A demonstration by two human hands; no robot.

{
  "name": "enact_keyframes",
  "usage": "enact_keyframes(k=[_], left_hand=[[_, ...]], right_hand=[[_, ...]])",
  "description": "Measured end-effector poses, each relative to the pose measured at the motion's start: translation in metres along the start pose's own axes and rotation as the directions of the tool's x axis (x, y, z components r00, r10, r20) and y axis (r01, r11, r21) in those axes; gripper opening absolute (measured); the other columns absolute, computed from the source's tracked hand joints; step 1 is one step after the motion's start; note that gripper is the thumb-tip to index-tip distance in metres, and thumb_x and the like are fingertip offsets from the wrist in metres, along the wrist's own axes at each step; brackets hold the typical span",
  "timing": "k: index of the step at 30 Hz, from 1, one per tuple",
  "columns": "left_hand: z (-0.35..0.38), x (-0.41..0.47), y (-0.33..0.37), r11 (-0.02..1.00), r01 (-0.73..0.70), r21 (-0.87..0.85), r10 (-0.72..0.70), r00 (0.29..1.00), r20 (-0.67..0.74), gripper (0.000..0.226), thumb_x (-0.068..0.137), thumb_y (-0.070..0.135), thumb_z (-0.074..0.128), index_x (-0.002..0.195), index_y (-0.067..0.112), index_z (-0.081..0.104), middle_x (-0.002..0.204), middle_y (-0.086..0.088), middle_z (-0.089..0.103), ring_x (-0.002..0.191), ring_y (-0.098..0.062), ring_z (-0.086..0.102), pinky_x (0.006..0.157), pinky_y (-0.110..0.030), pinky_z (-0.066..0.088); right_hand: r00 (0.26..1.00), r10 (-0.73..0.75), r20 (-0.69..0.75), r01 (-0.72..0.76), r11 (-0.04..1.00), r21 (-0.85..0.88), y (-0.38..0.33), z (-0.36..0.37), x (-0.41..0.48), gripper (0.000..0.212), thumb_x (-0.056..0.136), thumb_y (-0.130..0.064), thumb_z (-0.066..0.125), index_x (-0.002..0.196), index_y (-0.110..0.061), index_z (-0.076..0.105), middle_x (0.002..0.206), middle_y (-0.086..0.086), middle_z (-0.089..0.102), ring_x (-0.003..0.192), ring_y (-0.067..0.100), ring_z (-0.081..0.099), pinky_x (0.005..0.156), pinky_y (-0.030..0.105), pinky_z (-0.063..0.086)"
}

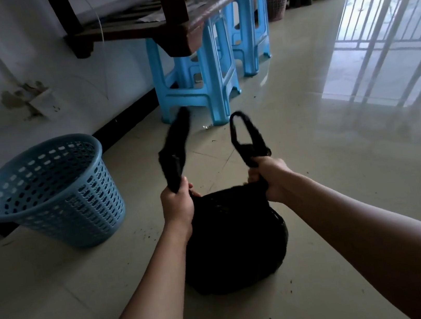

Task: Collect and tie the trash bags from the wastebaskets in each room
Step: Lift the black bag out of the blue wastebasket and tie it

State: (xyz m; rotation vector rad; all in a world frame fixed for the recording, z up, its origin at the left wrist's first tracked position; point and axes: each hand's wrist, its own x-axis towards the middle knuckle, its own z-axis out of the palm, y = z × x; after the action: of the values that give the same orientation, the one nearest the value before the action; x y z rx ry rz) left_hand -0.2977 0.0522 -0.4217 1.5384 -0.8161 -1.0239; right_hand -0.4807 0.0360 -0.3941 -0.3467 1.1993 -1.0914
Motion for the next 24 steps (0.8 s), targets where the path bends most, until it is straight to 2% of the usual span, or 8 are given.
enact_keyframes(k=[3,8,12,14,16,18,21,24], left_hand=[[0.008,-0.009,0.0,0.854,-0.302,0.424,0.264,0.953,0.147,0.018,0.092,0.024,0.053,0.086,0.01,0.063,0.077,-0.008,0.067,0.08,-0.032,0.066,0.064,-0.03,0.045],[0.019,-0.023,-0.003,0.424,-0.51,0.748,0.444,0.837,0.319,0.027,0.091,0.021,0.049,0.115,0.013,0.057,0.097,-0.015,0.068,0.092,-0.037,0.062,0.076,-0.037,0.045],[0.019,-0.023,-0.008,0.14,-0.506,0.851,0.358,0.827,0.434,0.035,0.089,0.012,0.043,0.123,0.012,0.052,0.103,-0.014,0.067,0.101,-0.033,0.058,0.087,-0.038,0.039],[0.021,-0.025,-0.011,0.055,-0.537,0.842,0.344,0.802,0.489,0.036,0.088,0.017,0.045,0.123,0.012,0.051,0.104,-0.012,0.068,0.105,-0.031,0.056,0.09,-0.039,0.038],[0.027,-0.032,-0.014,-0.02,-0.575,0.818,0.352,0.762,0.544,0.028,0.089,0.02,0.046,0.116,0.016,0.053,0.103,-0.008,0.069,0.105,-0.029,0.056,0.09,-0.038,0.037],[0.034,-0.038,-0.018,-0.04,-0.62,0.784,0.344,0.728,0.593,0.022,0.091,0.021,0.045,0.111,0.018,0.054,0.099,-0.005,0.069,0.104,-0.028,0.055,0.089,-0.039,0.036],[0.038,-0.043,-0.026,-0.01,-0.687,0.726,0.314,0.688,0.655,0.021,0.09,0.022,0.046,0.108,0.016,0.055,0.095,-0.006,0.068,0.101,-0.029,0.056,0.088,-0.04,0.036],[0.033,-0.035,-0.029,0.259,-0.651,0.714,0.194,0.759,0.622,0.019,0.089,0.021,0.05,0.105,0.015,0.058,0.096,-0.008,0.068,0.097,-0.029,0.06,0.088,-0.04,0.041]], right_hand=[[0.981,-0.135,-0.142,0.01,0.759,-0.651,0.014,-0.004,0.004,0.022,0.096,-0.028,0.05,0.086,-0.009,0.053,0.056,0.003,0.044,0.039,0.015,0.037,0.04,0.022,0.027],[0.99,-0.138,0.015,0.087,0.53,-0.844,0.016,-0.005,0.004,0.019,0.094,-0.023,0.053,0.084,-0.007,0.054,0.067,0.004,0.047,0.051,0.015,0.041,0.046,0.026,0.034],[0.94,0.188,0.285,0.03,0.786,-0.617,0.005,-0.01,-0.004,0.017,0.083,-0.007,0.06,0.1,-0.006,0.061,0.084,0.01,0.055,0.063,0.017,0.054,0.057,0.028,0.049],[0.833,0.35,0.428,-0.073,0.837,-0.542,-0.005,-0.015,-0.007,0.03,0.081,-0.028,0.07,0.104,-0.01,0.066,0.1,0.009,0.061,0.088,0.023,0.058,0.083,0.034,0.053],[0.821,0.372,0.433,-0.102,0.842,-0.53,-0.01,-0.014,-0.007,0.047,0.075,-0.055,0.072,0.092,-0.011,0.07,0.098,0.008,0.065,0.09,0.024,0.059,0.088,0.034,0.052],[0.913,0.275,0.3,-0.104,0.871,-0.48,-0.009,-0.009,-0.004,0.049,0.077,-0.059,0.07,0.078,-0.01,0.068,0.078,0.007,0.067,0.068,0.021,0.064,0.065,0.03,0.056],[0.995,0.096,0.038,-0.081,0.953,-0.292,-0.003,-0.007,0.004,0.028,0.089,-0.027,0.067,0.099,-0.001,0.064,0.08,0.015,0.069,0.059,0.024,0.067,0.053,0.031,0.057],[0.993,0.107,0.048,-0.102,0.989,-0.104,-0.007,-0.011,0.004,0.02,0.093,-0.014,0.054,0.107,-0.001,0.062,0.081,0.016,0.068,0.06,0.026,0.066,0.051,0.03,0.055]])
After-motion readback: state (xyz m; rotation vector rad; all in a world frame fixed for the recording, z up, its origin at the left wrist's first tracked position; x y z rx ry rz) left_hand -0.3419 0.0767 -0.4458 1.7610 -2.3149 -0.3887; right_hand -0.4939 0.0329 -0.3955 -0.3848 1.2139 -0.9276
